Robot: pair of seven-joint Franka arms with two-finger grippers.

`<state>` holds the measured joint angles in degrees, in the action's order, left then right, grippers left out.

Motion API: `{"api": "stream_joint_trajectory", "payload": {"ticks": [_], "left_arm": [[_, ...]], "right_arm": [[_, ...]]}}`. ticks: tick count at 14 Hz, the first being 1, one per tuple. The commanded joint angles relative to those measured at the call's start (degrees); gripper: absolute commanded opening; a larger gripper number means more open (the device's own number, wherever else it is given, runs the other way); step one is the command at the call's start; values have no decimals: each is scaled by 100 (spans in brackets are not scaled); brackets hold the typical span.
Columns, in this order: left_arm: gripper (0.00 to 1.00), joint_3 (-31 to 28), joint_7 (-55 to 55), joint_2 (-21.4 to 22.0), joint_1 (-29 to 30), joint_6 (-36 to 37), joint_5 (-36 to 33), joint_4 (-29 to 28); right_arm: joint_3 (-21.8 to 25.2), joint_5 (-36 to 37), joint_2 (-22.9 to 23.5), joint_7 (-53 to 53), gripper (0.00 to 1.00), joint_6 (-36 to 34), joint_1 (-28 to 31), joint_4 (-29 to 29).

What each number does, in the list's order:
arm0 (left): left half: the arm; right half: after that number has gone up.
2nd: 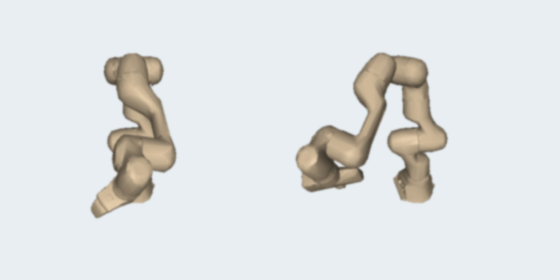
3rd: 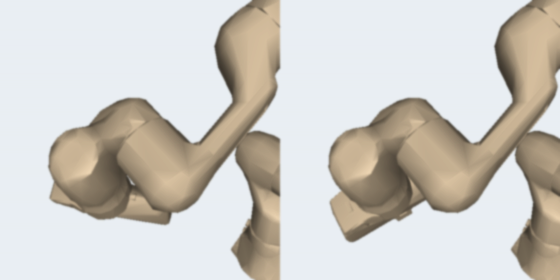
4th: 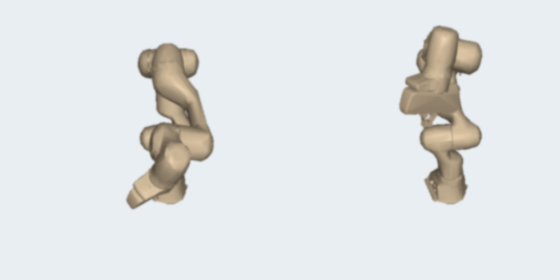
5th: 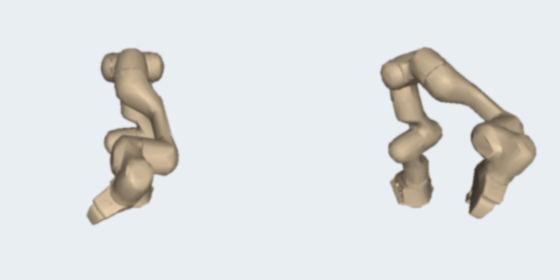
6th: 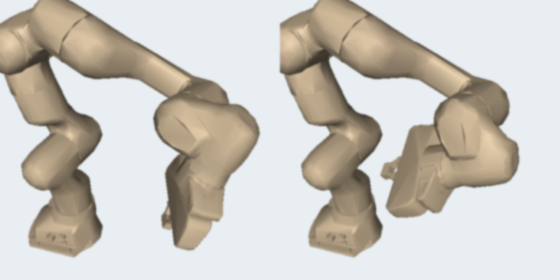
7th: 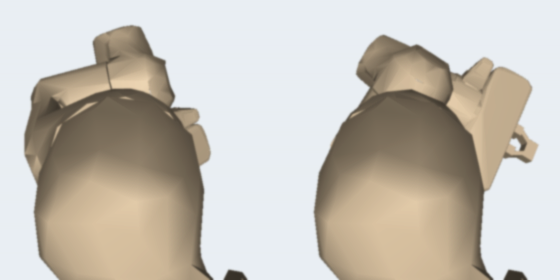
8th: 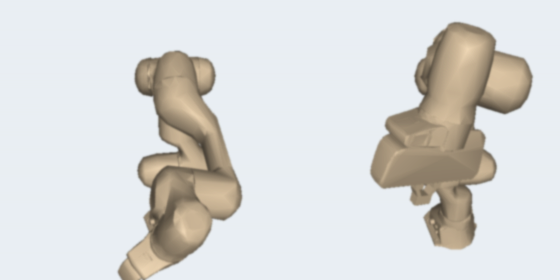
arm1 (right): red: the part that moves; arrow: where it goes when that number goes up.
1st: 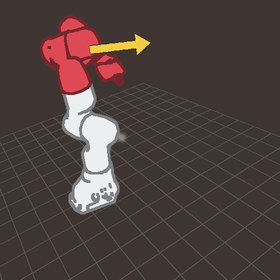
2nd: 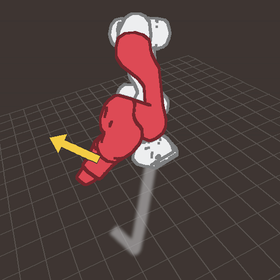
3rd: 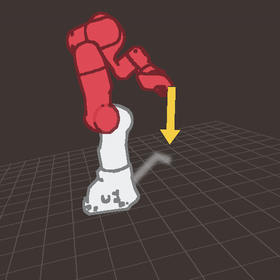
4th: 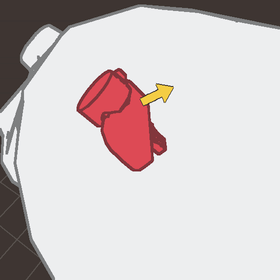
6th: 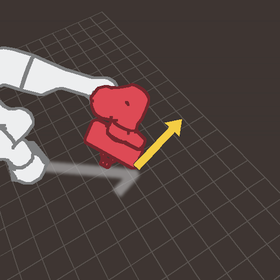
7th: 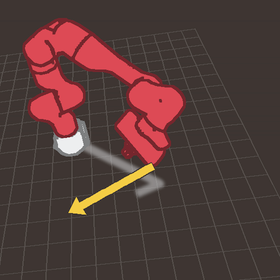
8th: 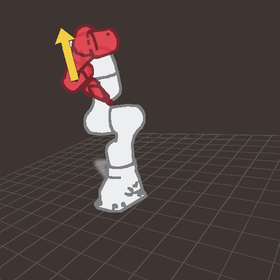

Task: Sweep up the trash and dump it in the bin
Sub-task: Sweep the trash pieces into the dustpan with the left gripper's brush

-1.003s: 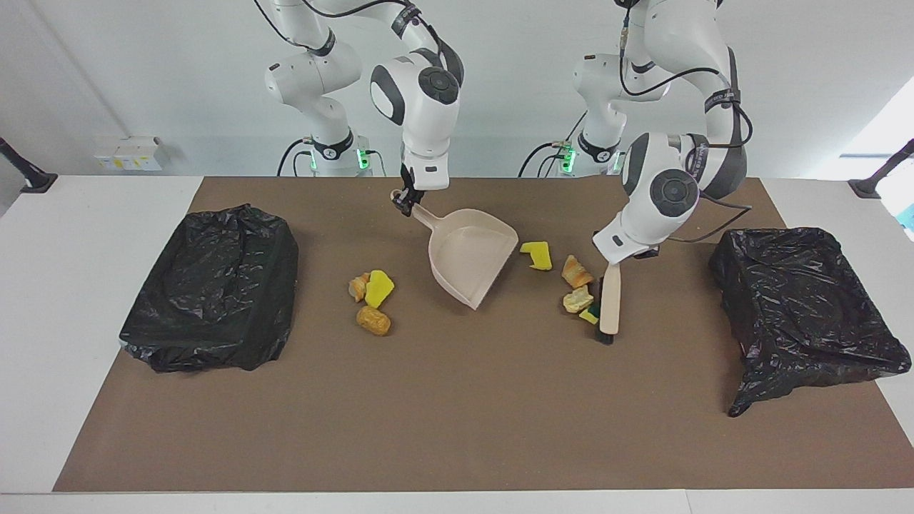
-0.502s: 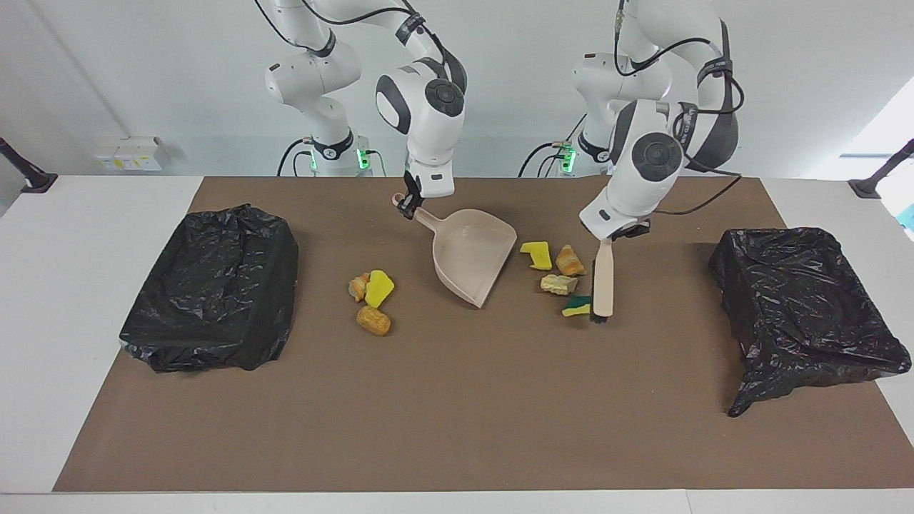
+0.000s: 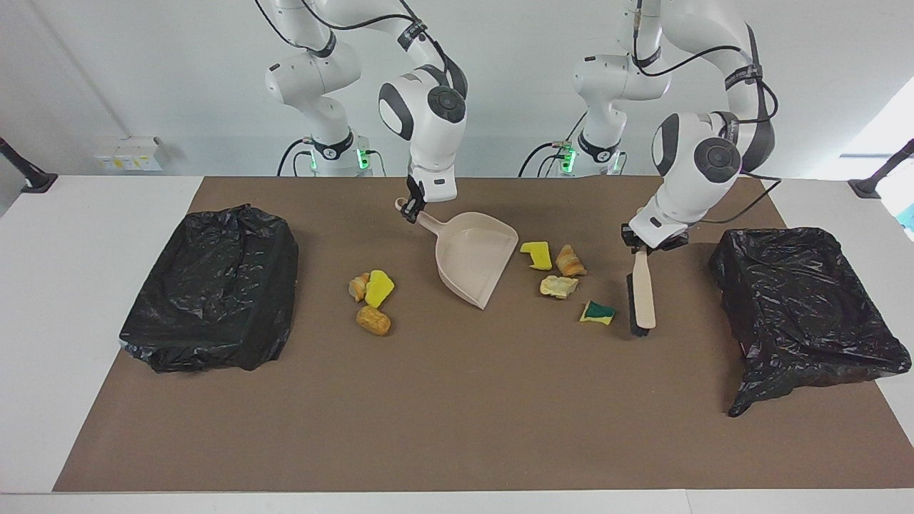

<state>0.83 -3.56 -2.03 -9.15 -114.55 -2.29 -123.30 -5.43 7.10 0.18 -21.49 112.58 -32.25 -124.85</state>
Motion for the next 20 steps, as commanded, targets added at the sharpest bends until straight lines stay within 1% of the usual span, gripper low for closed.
{"api": "stream_joint_trajectory", "payload": {"ticks": [1,2,3,5,8,13,16,17,20], "left_arm": [[0,5,135,-17,-410,-235,62,-229],[0,40,397,62,-481,-235,71,-421],[0,40,757,167,-787,-235,79,-519],[0,49,1102,317,-939,-243,79,-765],[0,49,1471,388,-1307,-235,456,-854],[0,49,2113,449,-2396,-287,1474,-775],[0,58,2463,441,-3125,-288,1810,-547],[0,58,2700,406,-3267,-166,1820,-363],[0,-21,2861,467,-3137,-15,1820,-212]], "right_arm": [[7,160,61,100,0,317,-167,-171],[7,169,61,206,0,291,-176,-162],[7,169,61,224,0,273,-176,-162],[7,169,61,224,0,247,-176,-153],[7,169,61,224,0,238,-176,-145],[7,169,61,242,0,220,-176,-144],[7,169,61,242,0,220,-176,-144],[7,169,61,242,0,211,-185,-144],[7,169,61,242,0,211,-185,-136]]}}
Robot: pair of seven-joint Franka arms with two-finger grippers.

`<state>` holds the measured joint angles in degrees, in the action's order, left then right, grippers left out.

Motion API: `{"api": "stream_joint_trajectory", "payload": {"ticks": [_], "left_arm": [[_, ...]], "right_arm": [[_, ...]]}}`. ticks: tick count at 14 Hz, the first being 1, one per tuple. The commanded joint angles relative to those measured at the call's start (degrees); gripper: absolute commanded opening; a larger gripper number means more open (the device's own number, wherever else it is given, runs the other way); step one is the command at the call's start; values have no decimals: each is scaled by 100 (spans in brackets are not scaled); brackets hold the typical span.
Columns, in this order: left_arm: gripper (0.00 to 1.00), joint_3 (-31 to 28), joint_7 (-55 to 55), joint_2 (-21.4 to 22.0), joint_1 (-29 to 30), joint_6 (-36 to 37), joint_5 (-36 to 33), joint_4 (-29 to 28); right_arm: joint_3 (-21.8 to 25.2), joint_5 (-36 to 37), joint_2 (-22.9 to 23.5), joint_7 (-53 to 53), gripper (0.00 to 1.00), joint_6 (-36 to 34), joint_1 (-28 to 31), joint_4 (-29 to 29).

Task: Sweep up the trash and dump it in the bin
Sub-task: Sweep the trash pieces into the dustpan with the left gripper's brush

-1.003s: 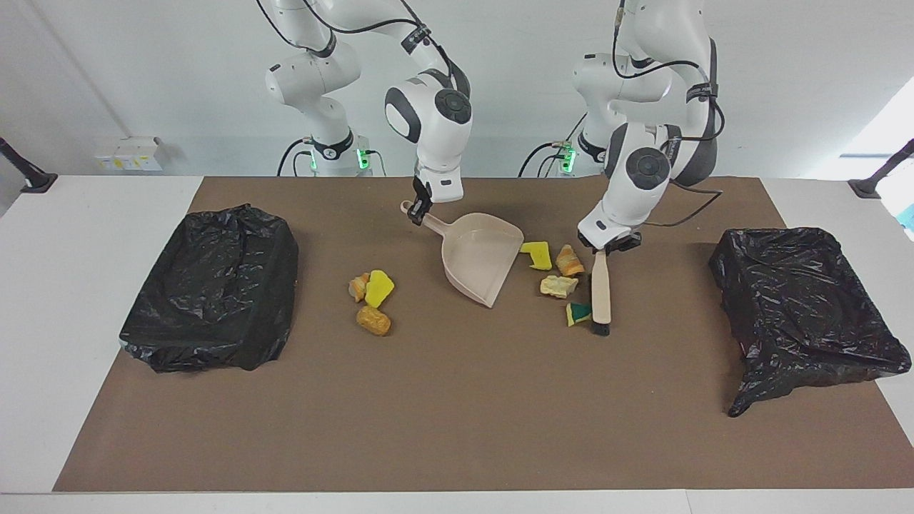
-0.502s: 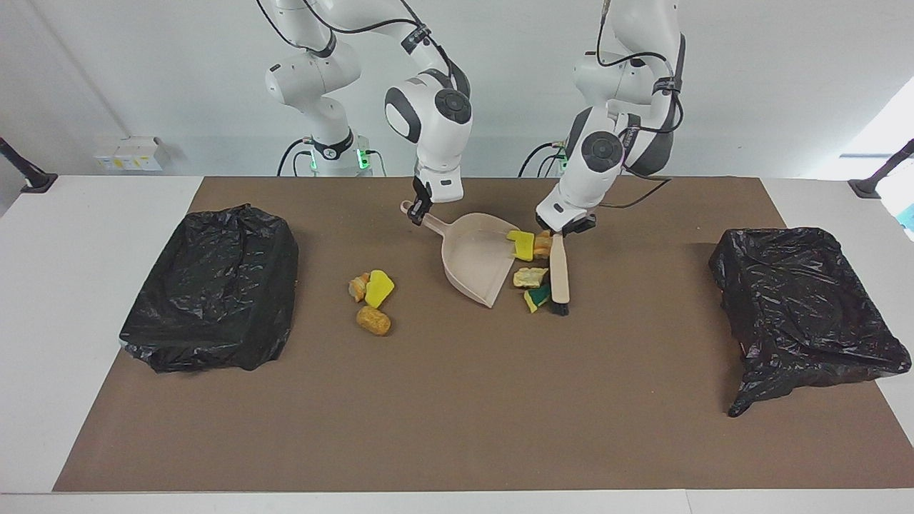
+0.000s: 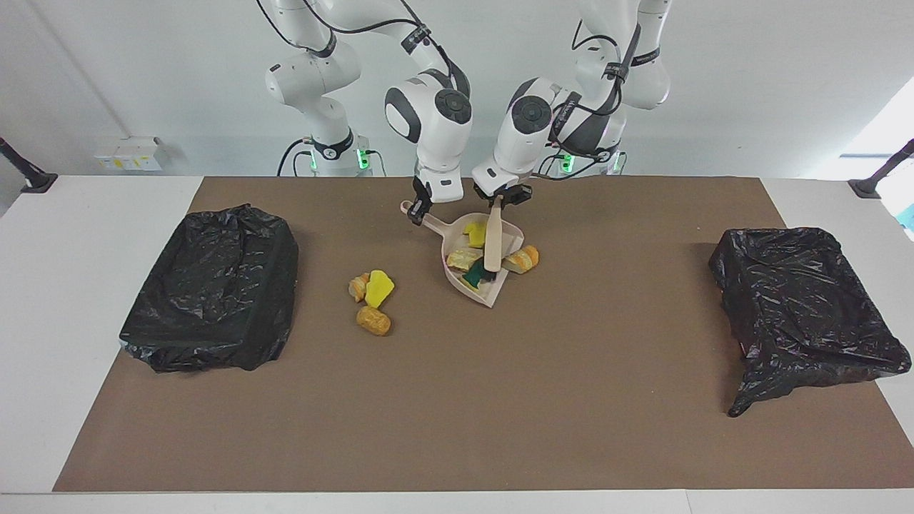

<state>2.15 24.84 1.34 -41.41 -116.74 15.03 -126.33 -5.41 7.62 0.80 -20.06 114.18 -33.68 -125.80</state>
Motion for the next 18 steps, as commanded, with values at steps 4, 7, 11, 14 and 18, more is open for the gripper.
{"api": "stream_joint_trajectory", "payload": {"ticks": [4,7,11,14,18], "left_arm": [[0,-163,56,322,965,756,-27,363],[0,-162,-188,401,1485,899,-387,250],[0,-136,-753,358,1645,294,-545,-540],[0,-110,-665,209,1015,-83,-545,-814],[0,-92,-288,287,91,-191,-449,-788]], "right_arm": [[5,117,-1,99,0,61,-33,-41],[5,117,7,99,0,61,-33,-41],[5,117,7,90,0,61,-33,-33],[5,117,7,90,0,61,-33,-33],[5,117,7,99,0,61,-33,-33]]}}
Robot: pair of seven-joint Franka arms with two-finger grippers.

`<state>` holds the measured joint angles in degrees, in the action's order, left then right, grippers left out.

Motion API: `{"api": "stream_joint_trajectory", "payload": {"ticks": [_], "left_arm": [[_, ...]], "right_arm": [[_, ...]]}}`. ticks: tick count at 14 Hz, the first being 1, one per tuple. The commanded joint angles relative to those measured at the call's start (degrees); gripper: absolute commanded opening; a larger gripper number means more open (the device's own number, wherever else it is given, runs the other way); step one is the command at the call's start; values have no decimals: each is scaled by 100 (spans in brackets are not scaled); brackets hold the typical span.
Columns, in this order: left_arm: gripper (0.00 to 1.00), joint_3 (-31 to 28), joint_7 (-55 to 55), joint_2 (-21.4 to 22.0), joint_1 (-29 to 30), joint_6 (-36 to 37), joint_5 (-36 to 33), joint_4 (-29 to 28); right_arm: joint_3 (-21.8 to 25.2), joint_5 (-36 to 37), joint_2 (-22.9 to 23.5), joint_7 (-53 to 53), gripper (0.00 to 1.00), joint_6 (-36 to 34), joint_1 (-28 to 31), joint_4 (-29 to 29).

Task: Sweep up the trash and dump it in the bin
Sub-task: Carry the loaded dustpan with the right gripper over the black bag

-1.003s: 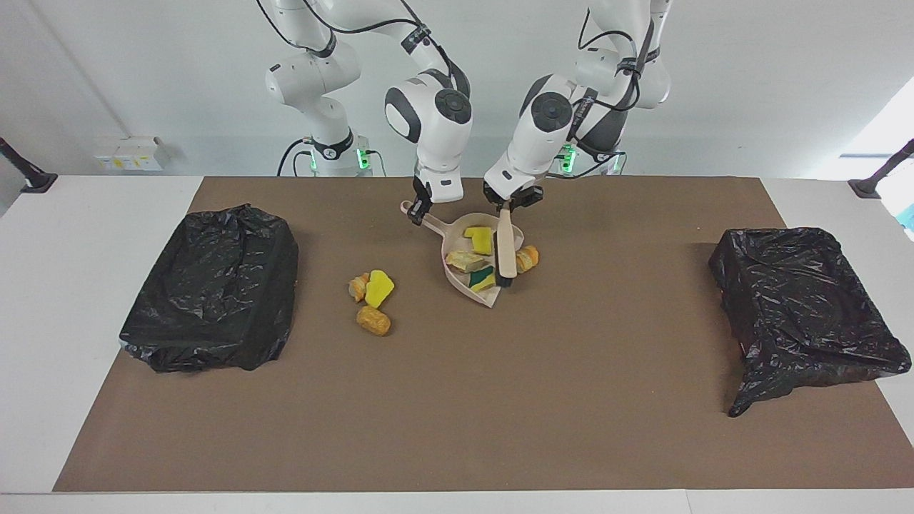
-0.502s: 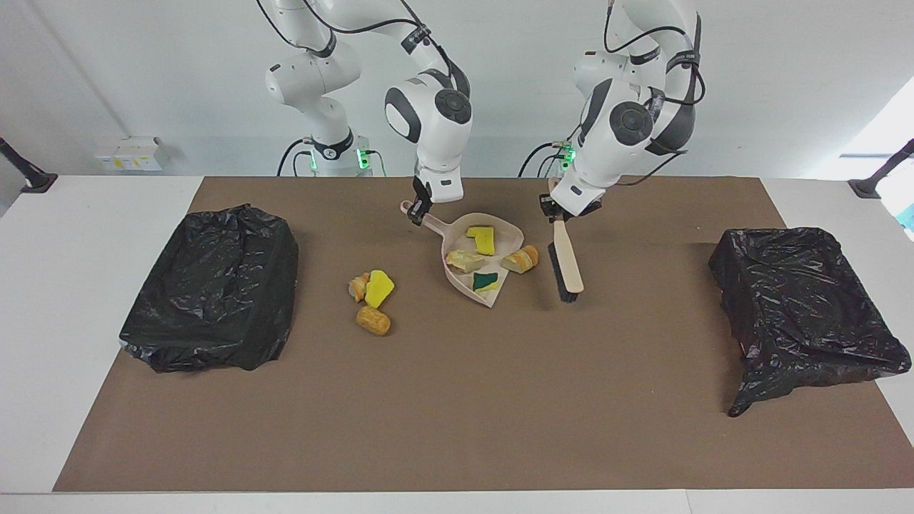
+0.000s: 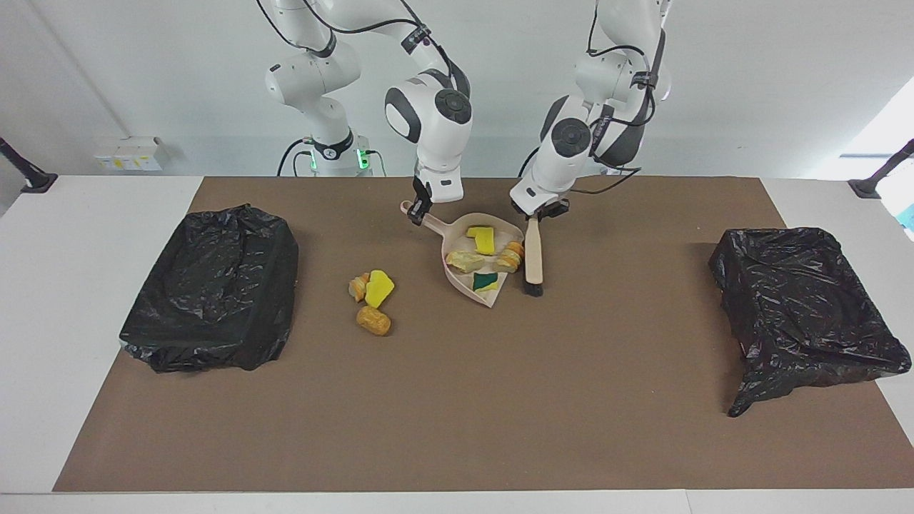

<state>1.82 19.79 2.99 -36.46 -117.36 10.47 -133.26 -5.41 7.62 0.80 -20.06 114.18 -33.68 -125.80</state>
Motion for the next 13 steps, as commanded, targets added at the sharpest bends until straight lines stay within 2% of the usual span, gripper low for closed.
{"api": "stream_joint_trajectory", "payload": {"ticks": [1,4,8,13], "left_arm": [[0,-59,314,97,-432,-86,8,-34],[0,-112,332,44,-310,-15,-9,46],[0,-121,280,-149,586,-59,-483,142],[0,-103,367,-220,605,-356,-484,212]], "right_arm": [[5,117,7,99,0,61,-33,-41],[5,117,7,90,0,61,-33,-33],[5,117,-1,99,0,35,-33,-15],[14,99,-554,187,0,-71,238,29]]}}
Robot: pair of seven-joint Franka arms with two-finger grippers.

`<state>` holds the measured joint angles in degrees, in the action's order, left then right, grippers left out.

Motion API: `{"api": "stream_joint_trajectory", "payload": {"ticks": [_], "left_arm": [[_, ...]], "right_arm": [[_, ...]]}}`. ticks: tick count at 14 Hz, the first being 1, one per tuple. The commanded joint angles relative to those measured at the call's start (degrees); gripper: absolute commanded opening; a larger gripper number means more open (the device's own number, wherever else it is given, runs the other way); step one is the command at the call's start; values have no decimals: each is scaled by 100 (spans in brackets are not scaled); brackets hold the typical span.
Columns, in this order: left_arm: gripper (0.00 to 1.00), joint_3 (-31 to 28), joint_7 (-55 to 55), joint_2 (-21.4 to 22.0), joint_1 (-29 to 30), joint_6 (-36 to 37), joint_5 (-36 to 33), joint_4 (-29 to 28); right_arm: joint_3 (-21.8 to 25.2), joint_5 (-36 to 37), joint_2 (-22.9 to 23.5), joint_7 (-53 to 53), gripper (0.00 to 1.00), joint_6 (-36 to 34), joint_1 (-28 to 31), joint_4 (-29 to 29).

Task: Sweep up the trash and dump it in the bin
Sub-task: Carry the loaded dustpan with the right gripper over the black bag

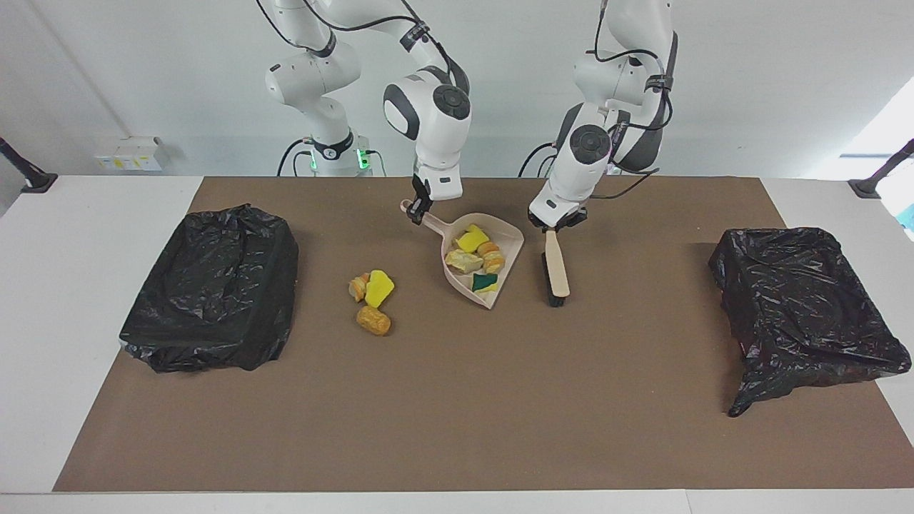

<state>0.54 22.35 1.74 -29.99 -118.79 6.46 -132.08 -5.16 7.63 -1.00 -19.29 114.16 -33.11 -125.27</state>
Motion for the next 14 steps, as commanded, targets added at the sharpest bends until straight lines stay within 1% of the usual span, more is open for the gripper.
{"api": "stream_joint_trajectory", "payload": {"ticks": [1,4,5,7,9,11,12,14], "left_arm": [[0,25,111,-129,-42,-336,-92,95],[0,25,242,-121,-86,-267,-92,95],[0,69,487,-121,-113,-293,-92,103],[0,105,1076,-34,-497,-267,-92,51],[0,122,1760,37,-936,-258,-92,33],[0,122,2131,168,-1333,-250,-92,-28],[0,122,2315,239,-1491,-250,-92,-115],[0,131,2528,222,-1615,-223,-83,-160]], "right_arm": [[-12,99,-523,100,0,-174,260,-15],[6,99,-901,4,0,-525,576,125],[23,99,-1059,-118,0,-727,786,195],[67,99,-1288,-592,0,-1341,1383,546],[120,99,-1333,-1154,0,-1773,2068,941],[199,107,-1359,-1873,0,-2064,2815,1127],[208,108,-1412,-2321,0,-2082,3262,1128],[304,108,-1430,-3401,0,-2004,4211,1163]]}}
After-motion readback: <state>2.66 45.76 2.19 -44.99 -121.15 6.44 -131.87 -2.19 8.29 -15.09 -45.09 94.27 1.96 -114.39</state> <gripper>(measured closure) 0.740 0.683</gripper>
